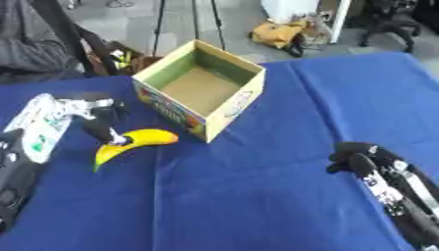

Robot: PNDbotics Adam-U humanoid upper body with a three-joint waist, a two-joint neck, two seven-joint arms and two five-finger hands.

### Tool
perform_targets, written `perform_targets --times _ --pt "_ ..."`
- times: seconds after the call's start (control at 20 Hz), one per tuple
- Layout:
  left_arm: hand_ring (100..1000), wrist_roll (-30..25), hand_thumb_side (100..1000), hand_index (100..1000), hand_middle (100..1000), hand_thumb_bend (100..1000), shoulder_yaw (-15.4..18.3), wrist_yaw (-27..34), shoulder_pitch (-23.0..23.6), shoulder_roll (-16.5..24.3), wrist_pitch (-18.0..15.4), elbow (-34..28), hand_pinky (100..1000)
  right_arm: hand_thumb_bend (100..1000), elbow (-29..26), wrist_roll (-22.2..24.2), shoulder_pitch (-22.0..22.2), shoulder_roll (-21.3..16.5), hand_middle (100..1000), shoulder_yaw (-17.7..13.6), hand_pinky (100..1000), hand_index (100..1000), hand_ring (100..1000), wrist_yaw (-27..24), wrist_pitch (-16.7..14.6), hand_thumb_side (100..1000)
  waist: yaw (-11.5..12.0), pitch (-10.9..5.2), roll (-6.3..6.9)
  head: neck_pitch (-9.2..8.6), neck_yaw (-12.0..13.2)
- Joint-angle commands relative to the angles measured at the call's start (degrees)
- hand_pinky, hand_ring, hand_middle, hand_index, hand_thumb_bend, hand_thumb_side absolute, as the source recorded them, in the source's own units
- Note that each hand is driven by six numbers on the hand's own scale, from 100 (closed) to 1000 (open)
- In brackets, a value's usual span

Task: Pick up objects on the table and place them in the box.

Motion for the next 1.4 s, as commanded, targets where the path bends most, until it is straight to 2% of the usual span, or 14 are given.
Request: perform_targets --times 0.05,0.55,0.7,1.4 --pt "727 0.6 319 869 707 399 -0.3 -0.7 -0.7 0.6 -0.2 -0.1 802 182 -1.2 -0.2 -0.1 -0.6 658 -0.6 809 792 655 0.0 0.0 701 0.0 -0.92 -0.33 -0.34 0.0" --pt "674 3.1 266 824 650 319 -0.5 -1.9 -0.1 -0.2 0.5 1.3 768 175 -1.2 -0.1 -0.2 -0.5 658 -0.5 810 792 655 0.0 0.1 700 -0.1 -0.74 -0.35 -0.34 0.0" --pt "659 3.8 266 798 632 271 -0.6 -2.1 -0.1 -0.4 0.6 1.8 759 178 -1.2 -0.1 -0.2 -0.4 658 -0.5 810 793 655 0.0 0.2 703 -0.1 -0.72 -0.37 -0.33 0.0" --pt "589 4.6 241 741 560 180 -0.8 -2.2 -0.1 -0.5 0.8 2.3 711 178 -1.2 0.0 -0.2 -0.5 658 -0.5 811 793 655 0.0 0.2 703 -0.1 -0.70 -0.40 -0.44 0.1"
